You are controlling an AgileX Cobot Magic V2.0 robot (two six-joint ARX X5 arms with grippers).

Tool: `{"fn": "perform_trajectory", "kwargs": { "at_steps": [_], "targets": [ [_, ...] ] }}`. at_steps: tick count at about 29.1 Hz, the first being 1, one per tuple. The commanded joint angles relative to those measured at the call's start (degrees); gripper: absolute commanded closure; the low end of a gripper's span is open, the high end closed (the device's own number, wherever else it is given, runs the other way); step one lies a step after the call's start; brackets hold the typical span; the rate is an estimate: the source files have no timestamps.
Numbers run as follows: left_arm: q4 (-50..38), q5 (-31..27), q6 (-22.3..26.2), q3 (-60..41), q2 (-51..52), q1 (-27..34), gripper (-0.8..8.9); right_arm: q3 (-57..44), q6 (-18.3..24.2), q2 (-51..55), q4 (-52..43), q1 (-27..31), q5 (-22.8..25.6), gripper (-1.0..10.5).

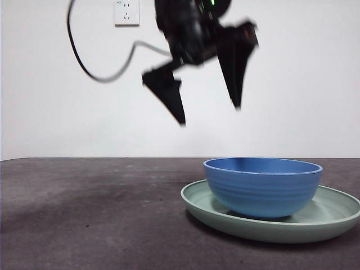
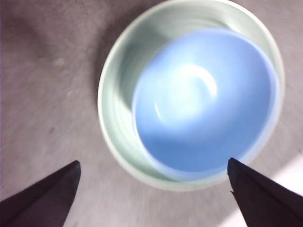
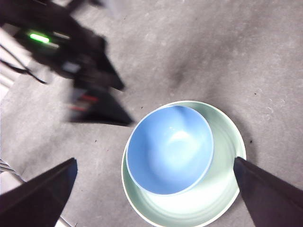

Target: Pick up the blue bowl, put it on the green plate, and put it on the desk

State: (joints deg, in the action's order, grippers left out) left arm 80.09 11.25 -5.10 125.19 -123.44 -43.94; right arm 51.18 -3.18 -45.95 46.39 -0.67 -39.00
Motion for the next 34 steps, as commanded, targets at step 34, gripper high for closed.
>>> {"fn": "perform_trajectory", "kwargs": {
  "at_steps": [34],
  "targets": [
    [-32.41,5.79,5.68,-74.47,76.04,8.31,2.51,0.79,0.63,-0.39,-0.68,-0.07,-0.11,3.6]
  ]
}}
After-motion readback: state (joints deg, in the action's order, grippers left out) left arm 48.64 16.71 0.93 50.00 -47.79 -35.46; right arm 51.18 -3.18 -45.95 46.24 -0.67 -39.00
